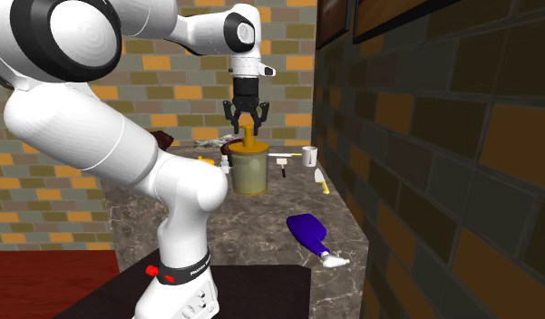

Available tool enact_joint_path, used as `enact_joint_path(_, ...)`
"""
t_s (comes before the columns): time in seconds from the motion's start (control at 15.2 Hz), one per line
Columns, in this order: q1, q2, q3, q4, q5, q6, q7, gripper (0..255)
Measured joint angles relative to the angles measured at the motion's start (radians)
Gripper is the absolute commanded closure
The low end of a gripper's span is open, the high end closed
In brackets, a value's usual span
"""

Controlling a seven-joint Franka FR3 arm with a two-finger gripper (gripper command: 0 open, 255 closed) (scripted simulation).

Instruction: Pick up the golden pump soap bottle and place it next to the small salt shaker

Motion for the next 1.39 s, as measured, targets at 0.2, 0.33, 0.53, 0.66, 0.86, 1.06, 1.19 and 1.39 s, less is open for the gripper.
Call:
enact_joint_path(0.2, 0.001, 0.010, 0.001, 0.045, 0.001, -0.036, 0.001, 255)
enact_joint_path(0.33, 0.001, 0.016, 0.001, 0.076, 0.001, -0.060, 0.002, 255)
enact_joint_path(0.53, 0.002, 0.028, 0.004, 0.125, 0.003, -0.097, 0.005, 255)
enact_joint_path(0.66, 0.003, 0.038, 0.004, 0.158, 0.004, -0.120, 0.006, 255)
enact_joint_path(0.86, 0.003, 0.049, 0.004, 0.202, 0.004, -0.153, 0.006, 255)
enact_joint_path(1.06, 0.004, 0.068, 0.004, 0.257, 0.004, -0.189, 0.007, 255)
enact_joint_path(1.19, 0.004, 0.077, 0.002, 0.290, 0.004, -0.213, 0.006, 255)
enact_joint_path(1.39, 0.004, 0.101, 0.003, 0.349, 0.004, -0.248, 0.007, 255)
